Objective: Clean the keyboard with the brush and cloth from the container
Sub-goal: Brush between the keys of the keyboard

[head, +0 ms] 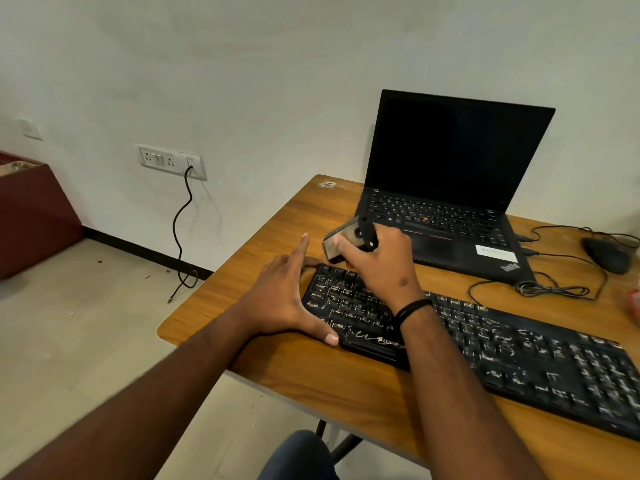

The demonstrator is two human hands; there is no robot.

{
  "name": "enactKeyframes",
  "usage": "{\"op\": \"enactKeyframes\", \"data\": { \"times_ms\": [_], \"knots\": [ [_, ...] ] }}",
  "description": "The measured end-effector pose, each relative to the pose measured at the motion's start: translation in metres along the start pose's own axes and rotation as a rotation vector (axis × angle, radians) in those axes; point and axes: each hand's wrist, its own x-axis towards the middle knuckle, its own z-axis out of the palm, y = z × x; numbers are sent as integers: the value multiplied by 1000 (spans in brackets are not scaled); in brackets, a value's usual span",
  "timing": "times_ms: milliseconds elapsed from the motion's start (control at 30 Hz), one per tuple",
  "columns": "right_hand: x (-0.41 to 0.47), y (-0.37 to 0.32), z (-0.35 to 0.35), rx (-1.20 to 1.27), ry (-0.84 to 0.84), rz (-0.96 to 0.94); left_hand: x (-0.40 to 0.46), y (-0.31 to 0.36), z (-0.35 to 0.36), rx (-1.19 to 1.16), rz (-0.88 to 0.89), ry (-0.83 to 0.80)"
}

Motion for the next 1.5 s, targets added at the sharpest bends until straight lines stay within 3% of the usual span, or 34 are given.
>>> {"op": "enactKeyframes", "data": {
  "times_ms": [67, 233, 333, 467, 633, 767, 900, 1000, 1133, 1267, 1400, 1500],
  "knots": [
    [-2, 1, 3, -66, -82, 2, 0, 0, 0, -3, -2, 3],
    [1, 6, -6, 19, 73, 31, -1, 0, 0, 8, 3, 9],
    [-3, 5, -5, -64, -71, 36, -1, 0, 0, 5, -1, 13],
    [-2, 2, -6, -39, 87, 20, -2, 2, -1, -1, -1, 18],
    [-4, 4, -2, -134, -10, 17, -1, 0, -1, -5, 2, 12],
    [-4, 3, -9, -34, 135, 23, -2, 1, -1, 1, -3, 12],
    [-6, 6, -8, -125, 2, 41, -2, 2, -2, 0, -5, 14],
    [-3, 7, -11, -91, 106, 48, -3, 2, -2, -1, -4, 16],
    [-6, 6, -12, -124, -16, 46, -3, 4, -2, -5, 1, 13],
    [-6, 6, -14, -97, 61, 45, -4, 5, -2, 2, -8, 12],
    [-7, 7, -15, -152, -9, 42, -5, 7, -3, 4, -12, 9],
    [-5, 9, -18, -136, 55, 65, -5, 7, -3, 2, -20, 5]
  ]
}}
